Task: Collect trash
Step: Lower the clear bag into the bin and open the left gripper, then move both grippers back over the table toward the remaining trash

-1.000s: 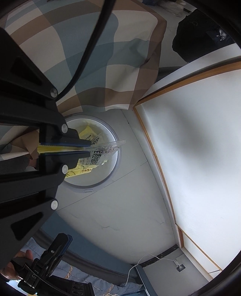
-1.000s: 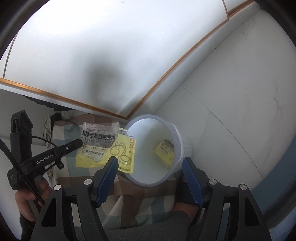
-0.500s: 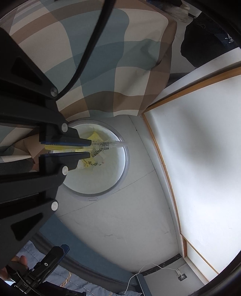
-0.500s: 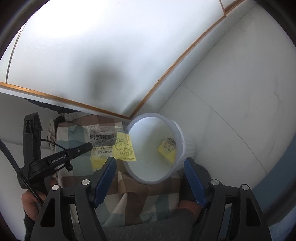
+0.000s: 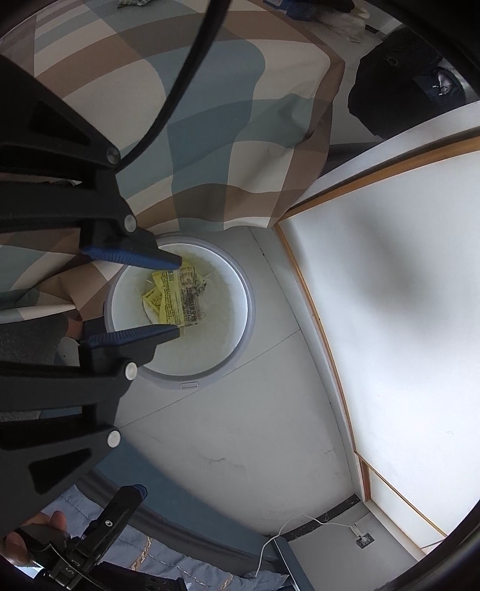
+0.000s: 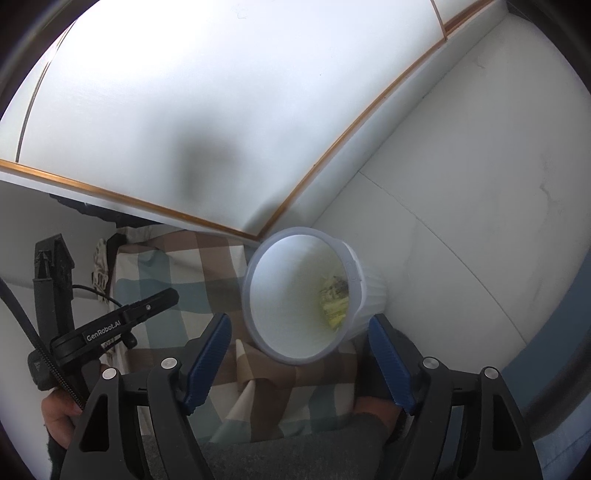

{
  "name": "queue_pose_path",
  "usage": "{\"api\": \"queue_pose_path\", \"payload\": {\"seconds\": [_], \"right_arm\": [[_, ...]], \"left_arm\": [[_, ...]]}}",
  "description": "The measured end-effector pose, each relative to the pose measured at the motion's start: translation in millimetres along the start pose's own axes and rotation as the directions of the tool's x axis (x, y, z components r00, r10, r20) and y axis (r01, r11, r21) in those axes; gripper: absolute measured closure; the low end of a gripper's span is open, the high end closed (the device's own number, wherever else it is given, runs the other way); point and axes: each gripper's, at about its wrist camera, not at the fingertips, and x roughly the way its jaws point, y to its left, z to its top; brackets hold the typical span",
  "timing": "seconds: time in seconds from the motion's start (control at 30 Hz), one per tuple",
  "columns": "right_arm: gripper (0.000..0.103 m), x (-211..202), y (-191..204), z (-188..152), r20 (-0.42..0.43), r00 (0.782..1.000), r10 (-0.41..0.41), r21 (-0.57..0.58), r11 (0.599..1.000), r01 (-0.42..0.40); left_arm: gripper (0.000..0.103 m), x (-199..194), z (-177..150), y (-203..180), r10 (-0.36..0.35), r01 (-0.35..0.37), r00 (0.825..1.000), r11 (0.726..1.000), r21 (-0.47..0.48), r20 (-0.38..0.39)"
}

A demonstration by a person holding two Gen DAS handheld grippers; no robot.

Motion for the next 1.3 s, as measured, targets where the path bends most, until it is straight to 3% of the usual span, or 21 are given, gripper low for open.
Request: {"api": "queue_pose_path", "payload": {"seconds": [0.47, 0.73, 1.03, 1.17, 1.3], "right_arm": [[0.023, -41, 30, -8, 0.072, 0.997, 0.016, -0.02, 1.0, -0.014], [0.022, -77, 82, -22, 0.156, 0.987, 0.046, -0.116, 0.993, -0.028], [0.017, -101, 151, -48, 0.217, 0.967, 0.136, -0.246, 0.966, -0.08], [0.016, -105, 186, -64, 0.229, 0.951, 0.207, -0.312, 0.941, -0.13], [0.011, -117, 222, -85, 0.261, 0.917, 0.302, -0.407, 0.896, -0.18]], "left_arm": [[0.077, -59, -20, 26, -0.028, 0.034, 0.992, 0.998, -0.043, 0.123], [0.077, -116, -42, 68, -0.041, 0.074, 0.967, 0.989, -0.125, 0.253], [0.077, -155, -76, 123, 0.016, 0.062, 0.924, 0.979, -0.192, 0.381], [0.077, -177, -96, 148, 0.052, 0.07, 0.888, 0.967, -0.244, 0.457], [0.077, -214, -116, 175, 0.144, 0.022, 0.825, 0.958, -0.286, 0.547]]}}
